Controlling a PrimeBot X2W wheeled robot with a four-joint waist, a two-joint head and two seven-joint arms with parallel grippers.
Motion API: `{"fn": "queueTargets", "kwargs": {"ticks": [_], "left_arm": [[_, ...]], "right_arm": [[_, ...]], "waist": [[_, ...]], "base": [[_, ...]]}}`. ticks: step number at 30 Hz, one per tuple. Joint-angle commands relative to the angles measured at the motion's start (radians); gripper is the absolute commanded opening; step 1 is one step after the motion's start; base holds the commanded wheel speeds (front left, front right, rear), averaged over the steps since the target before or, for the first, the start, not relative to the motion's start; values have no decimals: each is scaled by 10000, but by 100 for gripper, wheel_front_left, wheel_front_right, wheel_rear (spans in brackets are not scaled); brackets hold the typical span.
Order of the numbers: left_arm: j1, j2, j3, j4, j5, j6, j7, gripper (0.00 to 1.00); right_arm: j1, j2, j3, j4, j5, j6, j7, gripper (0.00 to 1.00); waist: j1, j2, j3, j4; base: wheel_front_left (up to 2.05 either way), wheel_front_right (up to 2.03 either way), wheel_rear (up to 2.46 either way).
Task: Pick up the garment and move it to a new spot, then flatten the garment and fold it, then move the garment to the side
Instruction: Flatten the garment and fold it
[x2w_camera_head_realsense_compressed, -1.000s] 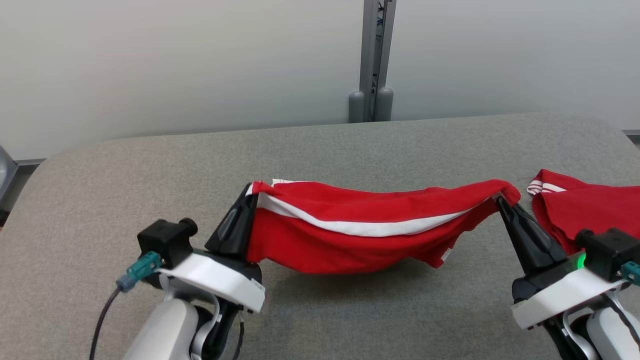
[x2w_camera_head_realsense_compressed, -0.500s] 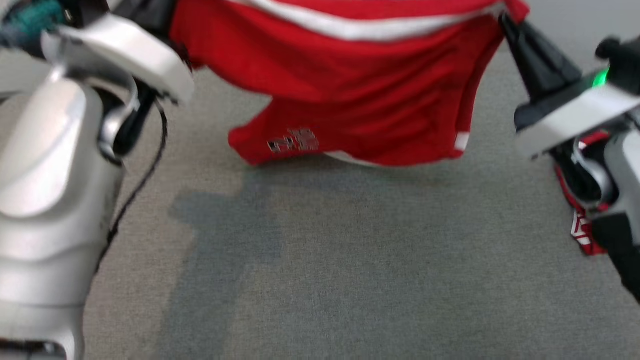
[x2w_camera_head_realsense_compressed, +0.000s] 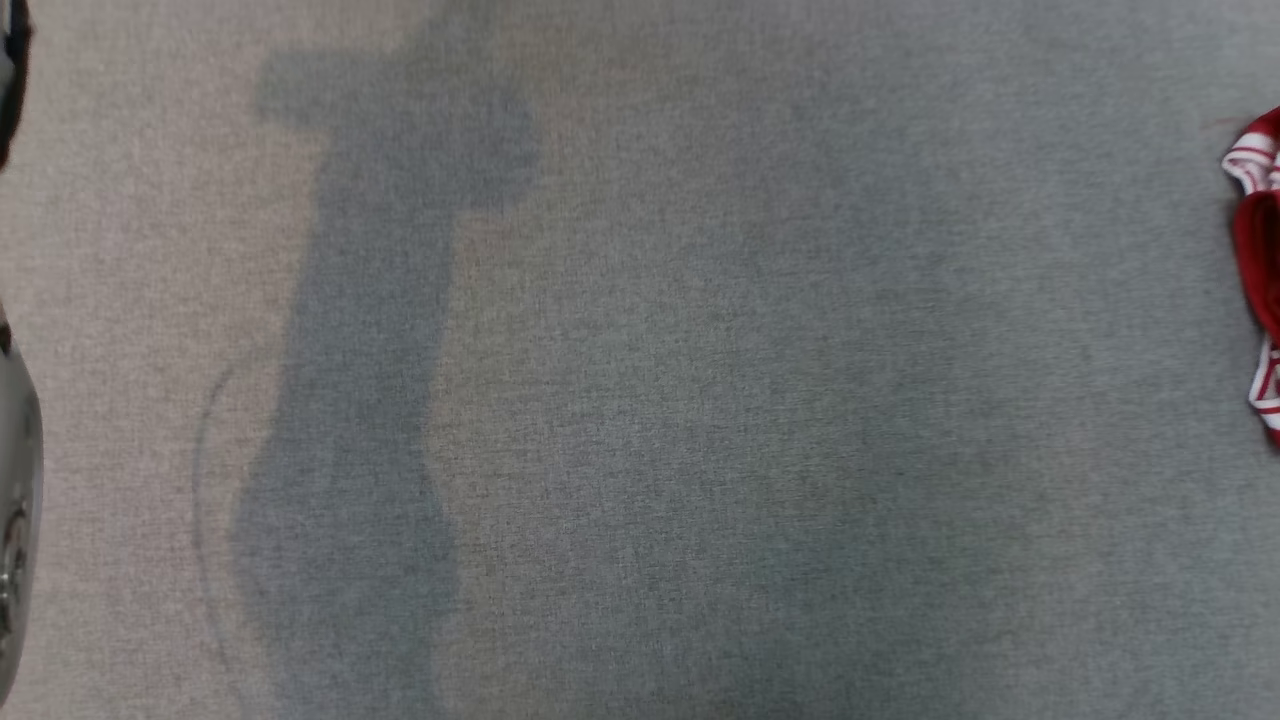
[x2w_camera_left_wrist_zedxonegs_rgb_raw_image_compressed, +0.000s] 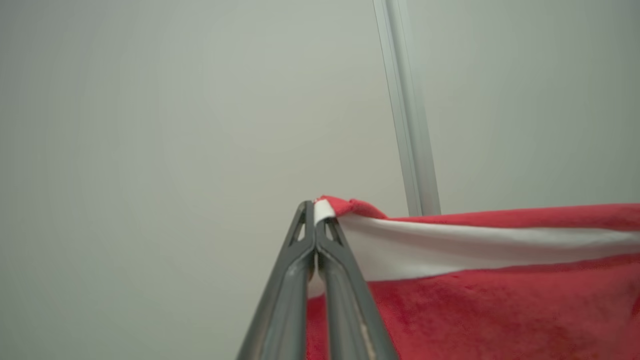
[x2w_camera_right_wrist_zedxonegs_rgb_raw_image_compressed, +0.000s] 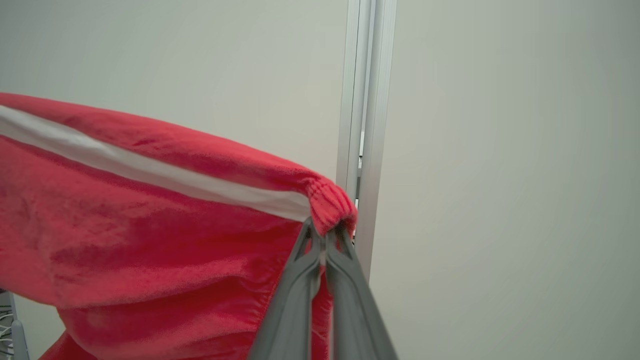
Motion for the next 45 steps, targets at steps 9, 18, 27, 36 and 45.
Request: {"fn": "queueTargets", "kwargs": {"ticks": [9,18,27,36,45], "left_arm": [[434,-704,-209,1757,-267,-637,-450,0],[2228,-479,-1315,1028,-889,-1014,-471,0],[5882,645,-1370,-2429,-1783,-958,-475,0],[9805,724,-1142,-4902,-1648,-411,-476,0],[12668,611,-1129,-6144,-2296,-143,-476,0]], "right_arm": [[589,348,163,909,-272,2,-115,0],[2517,-174,1669,59,1032,2,-115,0],[4866,-1310,2270,-2078,2473,2,-116,0],[8026,-1477,1404,-3815,2316,2,-115,0],[10855,-1186,759,-4999,2219,2,-117,0]], "waist": [[0,0,1242,400],[0,0,1375,382],[0,0,505,513],[0,0,-684,864],[0,0,-2018,882]], "base": [[0,0,0],[0,0,0],[0,0,0],[0,0,0],[0,0,0]]}}
